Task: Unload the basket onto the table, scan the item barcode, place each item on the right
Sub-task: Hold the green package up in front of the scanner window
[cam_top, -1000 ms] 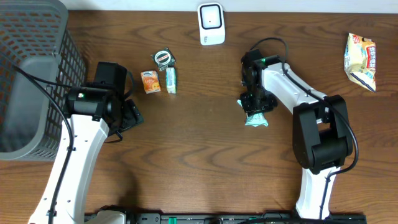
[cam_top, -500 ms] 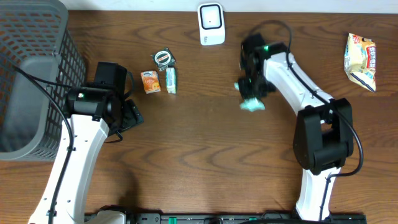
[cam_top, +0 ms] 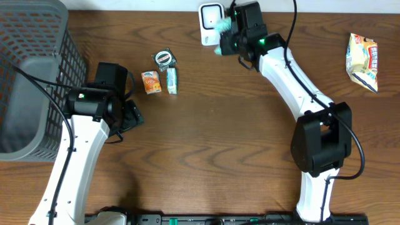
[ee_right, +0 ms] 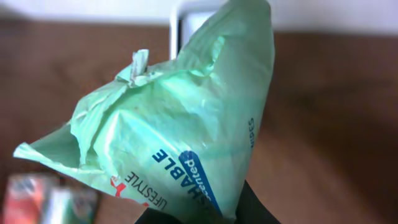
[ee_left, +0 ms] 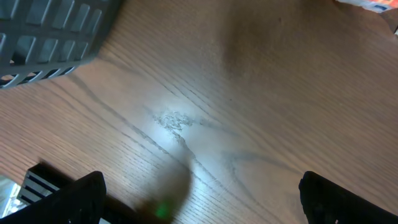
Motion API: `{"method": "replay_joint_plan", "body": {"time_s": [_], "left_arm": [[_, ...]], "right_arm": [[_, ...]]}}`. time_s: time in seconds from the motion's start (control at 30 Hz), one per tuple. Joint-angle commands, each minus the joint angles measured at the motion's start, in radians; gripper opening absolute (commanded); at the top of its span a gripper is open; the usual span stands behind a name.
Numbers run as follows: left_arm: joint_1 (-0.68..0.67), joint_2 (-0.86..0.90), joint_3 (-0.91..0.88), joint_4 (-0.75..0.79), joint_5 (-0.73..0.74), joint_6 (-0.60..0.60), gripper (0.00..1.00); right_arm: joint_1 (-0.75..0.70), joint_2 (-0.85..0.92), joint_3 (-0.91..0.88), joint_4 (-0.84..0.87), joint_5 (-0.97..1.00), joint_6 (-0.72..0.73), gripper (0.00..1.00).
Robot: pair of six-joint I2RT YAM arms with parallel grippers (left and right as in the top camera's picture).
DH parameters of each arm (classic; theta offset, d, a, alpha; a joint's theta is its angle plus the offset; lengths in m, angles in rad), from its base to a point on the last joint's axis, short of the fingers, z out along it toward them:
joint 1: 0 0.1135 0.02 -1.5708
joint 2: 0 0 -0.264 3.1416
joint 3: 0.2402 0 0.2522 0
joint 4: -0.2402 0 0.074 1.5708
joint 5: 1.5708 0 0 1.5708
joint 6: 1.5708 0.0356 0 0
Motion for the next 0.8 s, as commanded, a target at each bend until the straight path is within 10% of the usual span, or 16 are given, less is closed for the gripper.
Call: {"method": "replay_joint_plan", "body": {"time_s": [0.0, 0.77], "left_arm": [[0.003, 0.001, -0.004, -0.003, -0.01, -0.005, 0.98], [0.003, 0.001, -0.004, -0.003, -0.01, -0.005, 0.98]], "right_arm": [[0.001, -0.006, 0.04, 0.098, -0.001, 0.043, 0.01], [0.004, 0.395, 0.539, 0.022, 0.122, -0.037, 0.01]]}}
